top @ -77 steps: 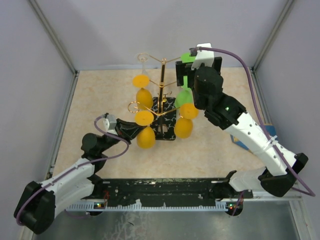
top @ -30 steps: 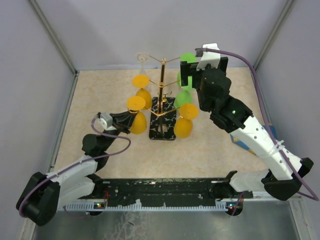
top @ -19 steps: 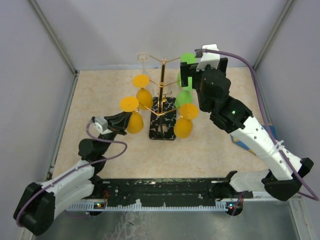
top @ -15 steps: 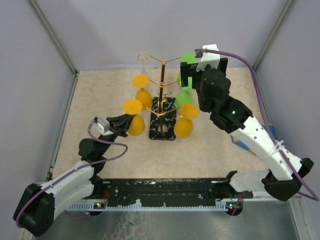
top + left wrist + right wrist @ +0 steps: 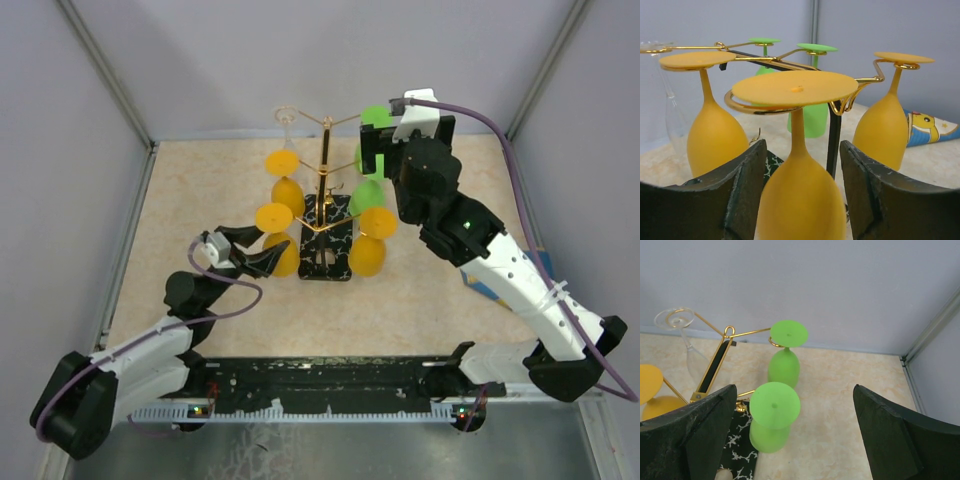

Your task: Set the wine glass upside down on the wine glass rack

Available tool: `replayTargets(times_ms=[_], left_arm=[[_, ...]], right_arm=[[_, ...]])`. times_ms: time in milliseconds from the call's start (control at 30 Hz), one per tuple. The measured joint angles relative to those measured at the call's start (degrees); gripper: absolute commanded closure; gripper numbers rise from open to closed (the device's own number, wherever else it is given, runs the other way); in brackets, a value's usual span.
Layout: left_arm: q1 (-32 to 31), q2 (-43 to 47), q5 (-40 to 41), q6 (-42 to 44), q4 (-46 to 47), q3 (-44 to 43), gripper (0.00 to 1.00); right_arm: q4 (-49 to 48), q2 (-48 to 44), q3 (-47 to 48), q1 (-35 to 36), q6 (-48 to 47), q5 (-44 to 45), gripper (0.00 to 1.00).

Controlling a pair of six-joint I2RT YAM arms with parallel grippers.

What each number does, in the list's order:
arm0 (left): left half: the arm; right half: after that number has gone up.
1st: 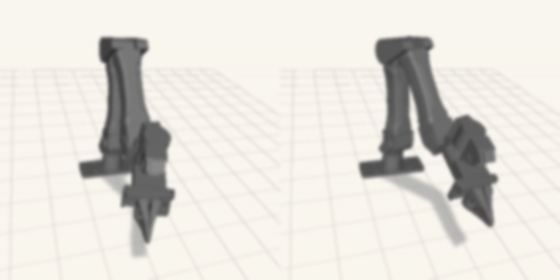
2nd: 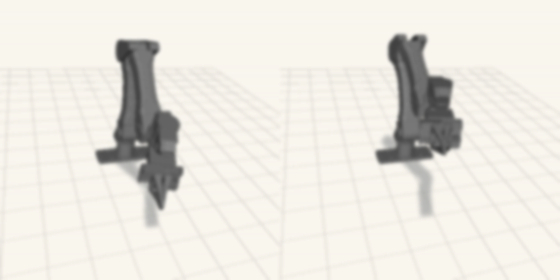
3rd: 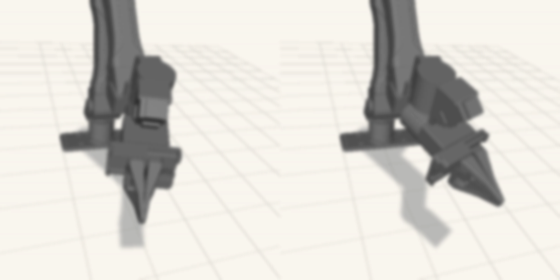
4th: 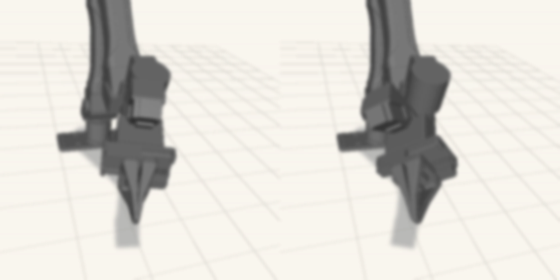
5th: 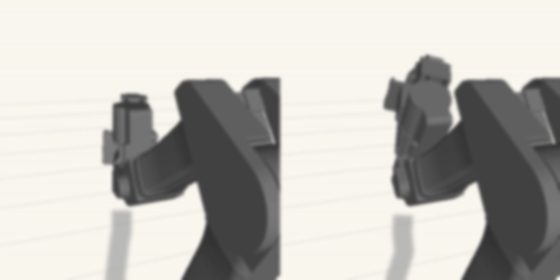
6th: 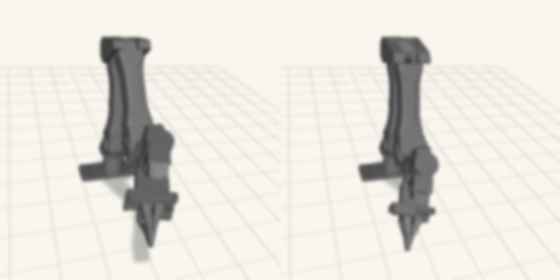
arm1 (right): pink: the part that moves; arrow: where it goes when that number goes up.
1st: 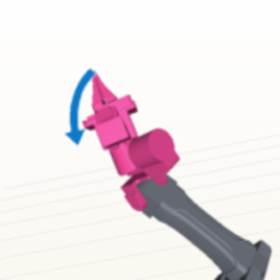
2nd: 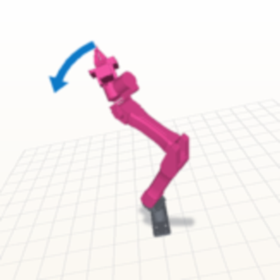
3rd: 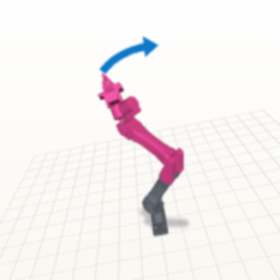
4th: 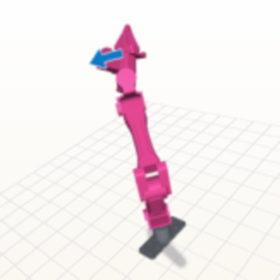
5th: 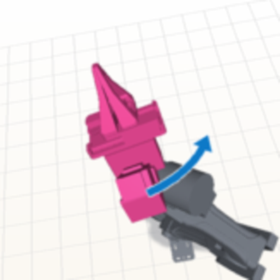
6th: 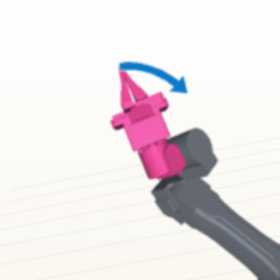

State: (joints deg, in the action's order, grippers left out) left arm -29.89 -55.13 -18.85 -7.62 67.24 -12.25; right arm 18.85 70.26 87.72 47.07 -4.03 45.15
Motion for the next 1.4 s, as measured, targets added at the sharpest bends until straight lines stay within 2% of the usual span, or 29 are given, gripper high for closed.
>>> replayTargets(times_ms=[300,533,667,833,1033,1300,1400], left_arm=[[0.00,9.77,7.32,-0.33,-3.23,4.70,0.27],[0.00,21.20,15.74,-0.04,-14.56,4.66,0.27],[0.00,23.67,21.81,-0.02,-19.91,4.07,0.27],[0.00,16.61,29.38,0.55,-26.47,-1.01,0.26],[1.92,5.09,32.41,1.44,-28.65,-8.15,0.27],[16.85,-5.75,26.27,-4.26,-30.25,-15.39,0.26],[20.59,-11.26,24.28,-5.97,-31.12,-19.52,0.16]], right_arm=[[0.07,1.07,0.00,-0.02,0.00,-0.09,0.01],[0.07,1.29,0.02,-0.42,0.00,-0.24,0.01],[0.07,1.31,0.00,-0.76,0.00,-0.44,0.01],[0.55,1.38,0.00,-1.09,0.15,-0.96,0.01],[2.58,1.27,0.00,-1.18,0.66,-1.46,0.01],[7.43,-2.89,-1.51,-2.01,1.70,-1.49,0.01],[8.70,-5.33,-1.86,-2.19,1.95,-1.42,0.01]])
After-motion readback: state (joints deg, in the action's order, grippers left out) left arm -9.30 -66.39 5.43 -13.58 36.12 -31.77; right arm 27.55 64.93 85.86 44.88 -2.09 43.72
